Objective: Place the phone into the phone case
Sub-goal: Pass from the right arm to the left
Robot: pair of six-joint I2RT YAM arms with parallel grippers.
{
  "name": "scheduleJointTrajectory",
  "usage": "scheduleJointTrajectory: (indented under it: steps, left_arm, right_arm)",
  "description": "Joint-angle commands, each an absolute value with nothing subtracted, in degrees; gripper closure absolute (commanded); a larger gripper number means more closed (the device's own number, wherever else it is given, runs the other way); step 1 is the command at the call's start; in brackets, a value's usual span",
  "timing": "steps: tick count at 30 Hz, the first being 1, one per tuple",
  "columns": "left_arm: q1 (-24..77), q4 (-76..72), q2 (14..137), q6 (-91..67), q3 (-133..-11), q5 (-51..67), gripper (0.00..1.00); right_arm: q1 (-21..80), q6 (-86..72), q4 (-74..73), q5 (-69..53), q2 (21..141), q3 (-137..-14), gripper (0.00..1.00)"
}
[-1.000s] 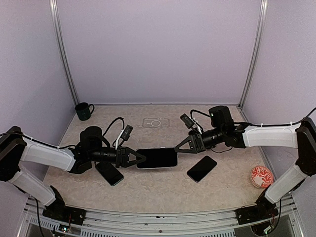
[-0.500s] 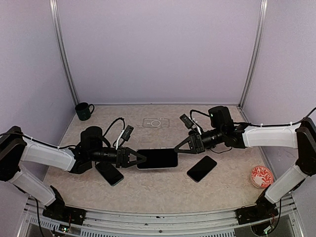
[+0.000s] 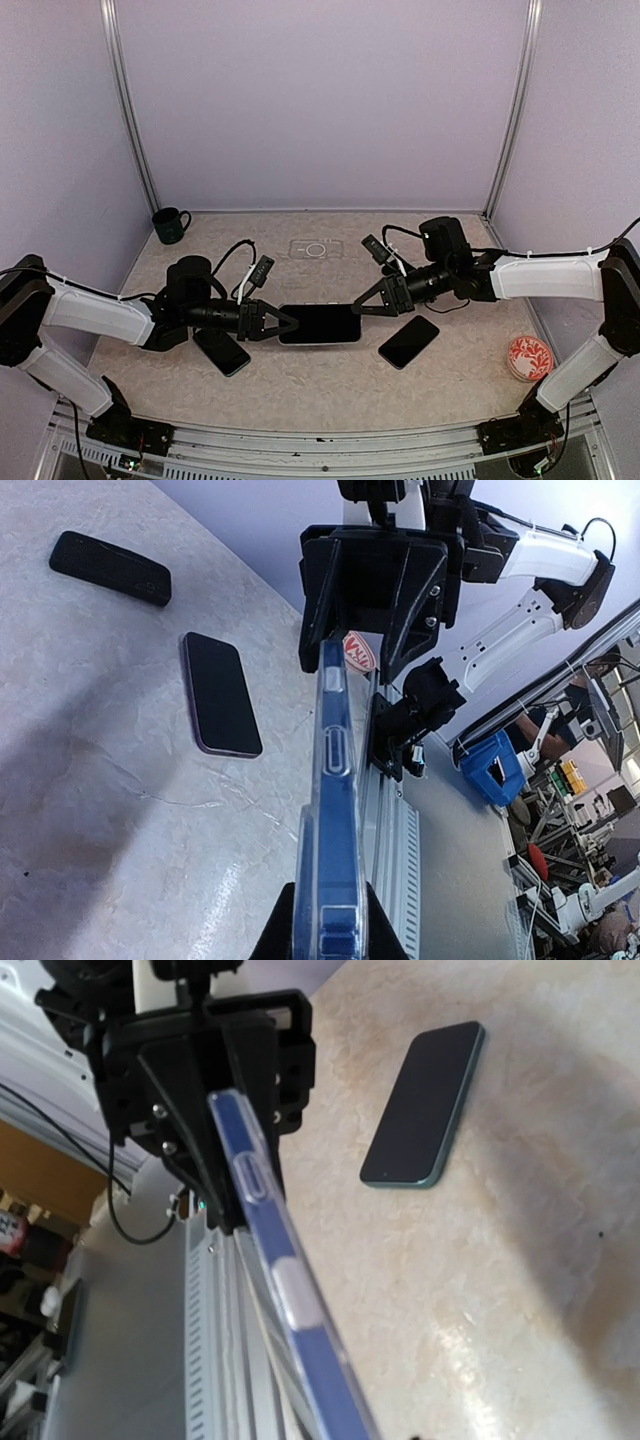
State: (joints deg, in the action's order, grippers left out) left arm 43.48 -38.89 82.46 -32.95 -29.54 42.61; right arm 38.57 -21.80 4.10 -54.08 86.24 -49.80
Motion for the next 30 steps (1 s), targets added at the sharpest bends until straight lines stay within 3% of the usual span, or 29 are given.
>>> scheduleJointTrajectory:
  steps: [1,14,30]
  left_arm:
    - [44.15,-38.51,82.01,-30.93,-31.97,42.1,1.0]
    - [45.99,-35.77,82.39,-29.05,-33.51,42.29,1.0]
    - [48.78,-31.1,82.6,-26.35,-36.03,42.12,1.0]
  right_arm:
    - [39.44,-19.55,2.1,-54.17,84.42,-52.02,0.61]
    - [42.88,-14.46,-4.25,-51.42,85.12,-55.87,0.45]
    - [46.36,-10.99,-9.05,-47.5,86.76,-58.49,0.44]
